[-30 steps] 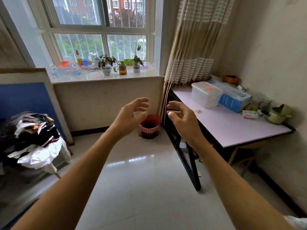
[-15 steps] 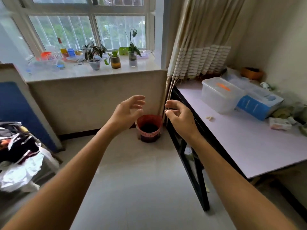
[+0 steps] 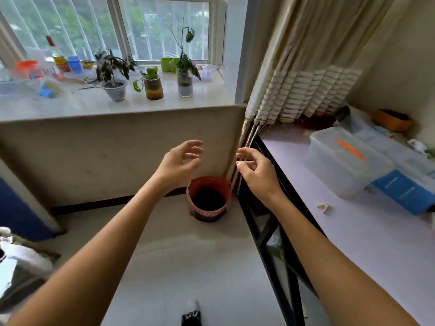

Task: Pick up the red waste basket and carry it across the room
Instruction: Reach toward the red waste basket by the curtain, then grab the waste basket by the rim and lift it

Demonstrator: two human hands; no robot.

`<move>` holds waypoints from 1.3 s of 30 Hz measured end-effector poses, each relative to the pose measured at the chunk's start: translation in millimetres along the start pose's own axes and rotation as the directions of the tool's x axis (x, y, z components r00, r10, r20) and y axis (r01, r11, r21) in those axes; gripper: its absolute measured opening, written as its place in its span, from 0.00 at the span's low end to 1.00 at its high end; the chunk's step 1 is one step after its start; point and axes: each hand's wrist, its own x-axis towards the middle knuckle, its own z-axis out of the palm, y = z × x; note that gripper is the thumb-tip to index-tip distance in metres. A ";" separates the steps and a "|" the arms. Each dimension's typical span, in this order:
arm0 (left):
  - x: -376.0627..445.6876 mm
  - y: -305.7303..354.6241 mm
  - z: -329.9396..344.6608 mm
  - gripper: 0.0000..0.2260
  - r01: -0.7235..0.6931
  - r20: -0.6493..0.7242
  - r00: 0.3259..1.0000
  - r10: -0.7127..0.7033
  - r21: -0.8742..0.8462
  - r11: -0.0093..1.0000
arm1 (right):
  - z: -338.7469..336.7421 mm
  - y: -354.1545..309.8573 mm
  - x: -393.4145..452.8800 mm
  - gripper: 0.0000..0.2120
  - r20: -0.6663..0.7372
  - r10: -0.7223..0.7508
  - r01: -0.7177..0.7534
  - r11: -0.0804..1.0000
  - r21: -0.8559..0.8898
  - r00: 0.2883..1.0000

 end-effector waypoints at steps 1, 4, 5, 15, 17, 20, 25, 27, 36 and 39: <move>22.9 -10.3 -1.8 0.18 0.008 0.012 1.000 -0.008 -0.006 1.000 | 6.3 4.2 22.3 0.17 -0.005 0.014 -0.014 1.000 0.003 1.000; 89.3 -37.6 -3.2 0.19 0.037 0.036 0.999 -0.036 -0.023 0.999 | 24.2 14.4 86.5 0.15 -0.013 0.051 -0.051 0.999 -0.001 0.999; 103.6 -43.7 -2.3 0.19 0.042 0.042 0.998 -0.041 -0.025 0.999 | 27.4 17.9 99.1 0.15 -0.016 0.059 -0.059 0.998 0.001 0.998; 281.6 -153.9 29.3 0.18 0.245 0.115 0.964 -0.241 -0.026 0.969 | 61.6 113.6 281.5 0.15 0.051 0.232 -0.231 0.973 -0.018 0.971; 312.4 -185.8 42.4 0.18 0.312 0.119 0.944 -0.308 -0.015 0.950 | 68.1 144.2 318.4 0.17 0.064 0.284 -0.282 0.959 -0.036 0.957; 356.3 -237.9 66.1 0.18 0.393 0.128 0.912 -0.389 -0.014 0.919 | 82.7 199.3 370.9 0.17 0.085 0.364 -0.360 0.931 -0.060 0.927; 408.5 -325.7 109.0 0.18 0.502 0.166 0.854 -0.494 -0.006 0.865 | 125.9 290.9 433.8 0.18 0.104 0.483 -0.475 0.875 -0.093 0.870; 418.4 -364.4 124.5 0.19 0.555 0.186 0.815 -0.548 0.016 0.831 | 142.3 325.4 445.6 0.18 0.121 0.538 -0.528 0.843 -0.109 0.834; 414.8 -612.2 214.8 0.25 0.789 0.137 0.581 -0.802 0.147 0.596 | 211.2 558.0 471.0 0.25 0.010 0.789 -0.761 0.595 -0.259 0.614; 403.5 -686.6 244.8 0.30 0.825 0.087 0.540 -0.837 0.143 0.547 | 230.8 631.7 471.5 0.29 -0.032 0.828 -0.798 0.529 -0.290 0.560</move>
